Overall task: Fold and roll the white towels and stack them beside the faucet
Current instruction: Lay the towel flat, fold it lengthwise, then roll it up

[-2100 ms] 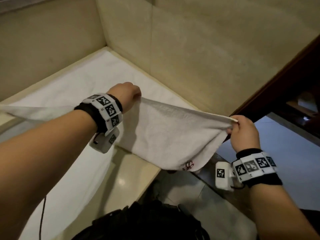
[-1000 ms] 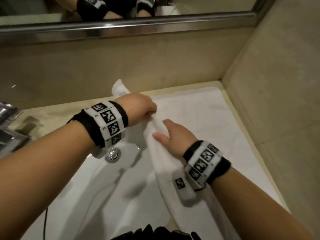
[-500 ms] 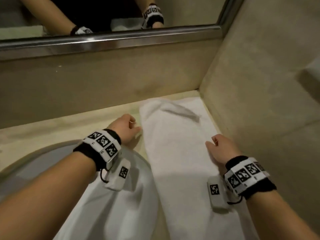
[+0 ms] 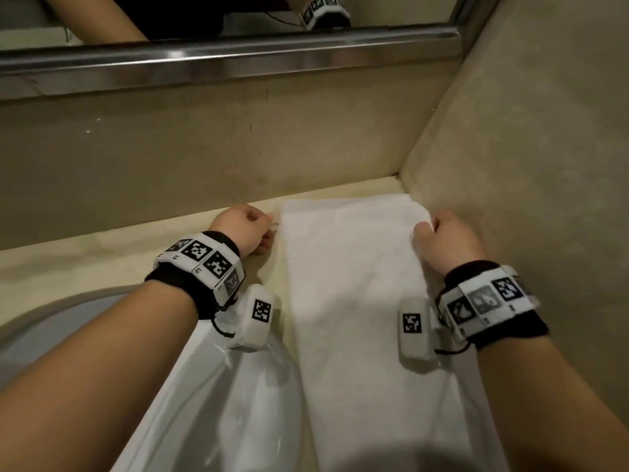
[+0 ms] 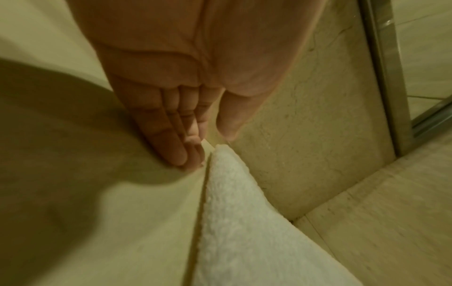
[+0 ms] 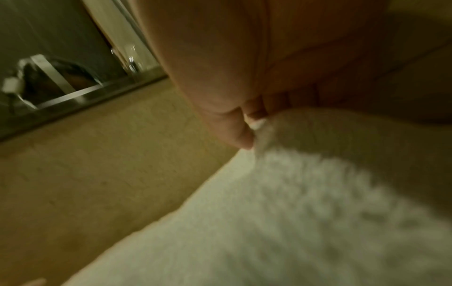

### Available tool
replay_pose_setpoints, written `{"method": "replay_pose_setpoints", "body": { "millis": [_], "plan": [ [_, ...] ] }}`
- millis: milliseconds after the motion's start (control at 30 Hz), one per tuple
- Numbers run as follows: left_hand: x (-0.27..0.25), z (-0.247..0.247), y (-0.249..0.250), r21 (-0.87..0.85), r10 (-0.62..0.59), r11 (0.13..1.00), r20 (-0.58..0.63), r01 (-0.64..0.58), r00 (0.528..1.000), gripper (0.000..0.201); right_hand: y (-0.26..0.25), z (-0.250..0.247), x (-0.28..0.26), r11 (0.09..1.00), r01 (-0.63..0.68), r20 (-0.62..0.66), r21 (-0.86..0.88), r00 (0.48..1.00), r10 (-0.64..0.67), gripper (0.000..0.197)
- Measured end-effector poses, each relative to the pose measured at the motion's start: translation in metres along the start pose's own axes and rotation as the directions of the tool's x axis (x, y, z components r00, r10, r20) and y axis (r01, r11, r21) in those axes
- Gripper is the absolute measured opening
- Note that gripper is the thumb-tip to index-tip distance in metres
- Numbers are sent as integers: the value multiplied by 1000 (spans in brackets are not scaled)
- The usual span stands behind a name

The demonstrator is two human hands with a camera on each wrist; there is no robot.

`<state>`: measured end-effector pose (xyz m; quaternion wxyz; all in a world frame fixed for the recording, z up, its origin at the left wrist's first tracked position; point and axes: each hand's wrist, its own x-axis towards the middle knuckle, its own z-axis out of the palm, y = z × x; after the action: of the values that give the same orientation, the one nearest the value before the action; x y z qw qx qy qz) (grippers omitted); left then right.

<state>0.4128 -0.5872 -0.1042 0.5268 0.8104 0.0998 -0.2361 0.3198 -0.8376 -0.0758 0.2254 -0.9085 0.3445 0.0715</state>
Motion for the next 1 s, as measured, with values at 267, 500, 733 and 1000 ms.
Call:
{"method": "replay_pose_setpoints", "body": {
  "millis": [267, 500, 733, 1000],
  "plan": [
    [1, 13, 18, 312, 28, 948, 96, -57, 995, 14, 2, 18, 2, 997, -76, 64, -29, 995, 78, 29],
    [-6, -28, 0, 200, 20, 980, -47, -10, 999, 1, -25, 22, 4, 996, 76, 170, 42, 982, -82, 21],
    [3, -40, -11, 10, 38, 999, 3, -38, 999, 18, -40, 30, 26, 986, 144, 194, -87, 973, -125, 27],
    [15, -38, -10, 348, 158, 927, -23, -140, 987, 16, -48, 26, 43, 944, 193, 229, -267, 964, -133, 20]
  ]
}}
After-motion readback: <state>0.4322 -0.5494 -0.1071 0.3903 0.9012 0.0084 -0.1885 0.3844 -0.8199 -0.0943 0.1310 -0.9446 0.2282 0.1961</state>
